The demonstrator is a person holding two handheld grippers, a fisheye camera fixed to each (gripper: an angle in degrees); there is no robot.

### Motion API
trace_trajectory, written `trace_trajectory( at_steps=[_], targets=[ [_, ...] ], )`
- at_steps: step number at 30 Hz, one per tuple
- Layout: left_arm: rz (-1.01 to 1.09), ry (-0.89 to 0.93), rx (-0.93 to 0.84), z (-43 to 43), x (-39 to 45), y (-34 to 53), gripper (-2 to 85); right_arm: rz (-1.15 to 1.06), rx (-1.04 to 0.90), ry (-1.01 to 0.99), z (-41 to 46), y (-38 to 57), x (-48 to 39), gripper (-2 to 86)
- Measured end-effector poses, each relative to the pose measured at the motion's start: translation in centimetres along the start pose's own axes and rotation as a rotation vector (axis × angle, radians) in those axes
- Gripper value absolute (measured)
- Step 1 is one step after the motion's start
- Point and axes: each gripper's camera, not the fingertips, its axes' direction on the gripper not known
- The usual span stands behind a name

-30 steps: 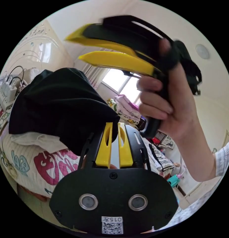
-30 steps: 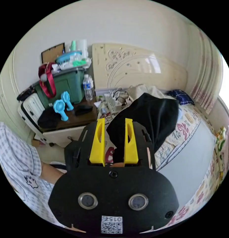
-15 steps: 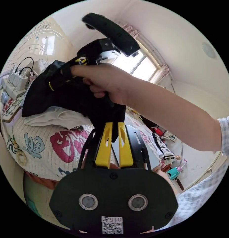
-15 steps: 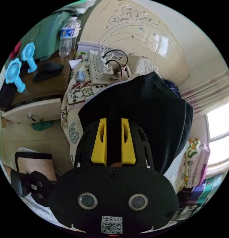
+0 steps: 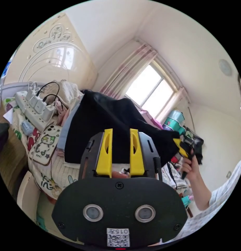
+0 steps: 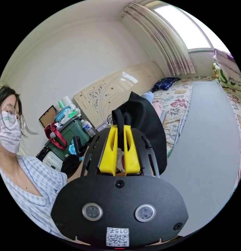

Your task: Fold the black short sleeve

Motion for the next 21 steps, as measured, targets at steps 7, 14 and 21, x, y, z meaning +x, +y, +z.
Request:
trace_trajectory(
  at_steps=[7,14,21],
  targets=[
    [-0.105,-0.107,0.055,3.8,-5.7,-6.0,18.0,0.128,0.05,-0.035,-4.2,-4.6,2.0,4.4],
    [-0.102,-0.107,-0.258,9.2,-7.8,-12.3,11.0,0.146,0.08,-0.026,-7.3,-13.8,1.0,4.5],
    [0.042,-0.058,-0.003,3.3,-3.4,-12.8,-0.3,0.203,0.214,0.0,-15.6,-22.1,1.5,4.3]
  ],
)
